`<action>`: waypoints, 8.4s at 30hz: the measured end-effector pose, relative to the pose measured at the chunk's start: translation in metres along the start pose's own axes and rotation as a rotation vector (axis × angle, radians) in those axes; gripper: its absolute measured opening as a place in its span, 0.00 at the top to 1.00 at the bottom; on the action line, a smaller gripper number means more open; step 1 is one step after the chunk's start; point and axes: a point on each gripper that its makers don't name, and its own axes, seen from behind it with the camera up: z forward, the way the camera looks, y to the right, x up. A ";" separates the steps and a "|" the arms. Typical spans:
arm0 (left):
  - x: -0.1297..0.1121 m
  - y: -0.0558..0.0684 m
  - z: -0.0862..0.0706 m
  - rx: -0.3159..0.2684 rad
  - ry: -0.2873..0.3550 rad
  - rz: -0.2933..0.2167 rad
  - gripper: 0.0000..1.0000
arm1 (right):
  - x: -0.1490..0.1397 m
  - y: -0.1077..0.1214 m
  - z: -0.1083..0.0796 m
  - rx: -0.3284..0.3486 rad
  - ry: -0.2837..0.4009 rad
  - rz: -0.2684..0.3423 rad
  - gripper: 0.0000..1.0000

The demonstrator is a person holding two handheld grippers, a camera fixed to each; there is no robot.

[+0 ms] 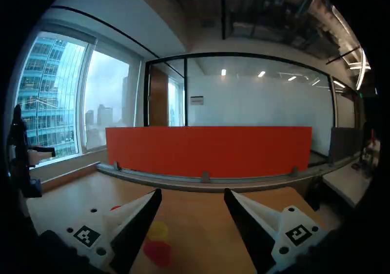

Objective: Pour water

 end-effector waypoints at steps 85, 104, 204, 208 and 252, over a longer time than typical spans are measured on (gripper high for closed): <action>-0.231 0.062 0.059 -0.429 -0.493 0.196 0.02 | -0.231 -0.172 0.015 0.714 -0.471 -0.328 0.01; -0.255 0.072 0.066 -0.477 -0.551 0.215 0.02 | -0.260 -0.190 0.031 0.750 -0.517 -0.357 0.01; -0.205 0.107 0.088 -0.474 -0.404 0.149 0.15 | -0.152 -0.162 0.013 0.619 -0.280 -0.214 0.09; -0.188 0.112 0.081 -0.473 -0.360 0.138 0.15 | -0.144 -0.161 0.012 0.604 -0.258 -0.207 0.09; -0.086 0.155 0.015 -0.503 -0.031 0.039 0.14 | -0.073 -0.166 0.024 0.585 -0.046 -0.150 0.08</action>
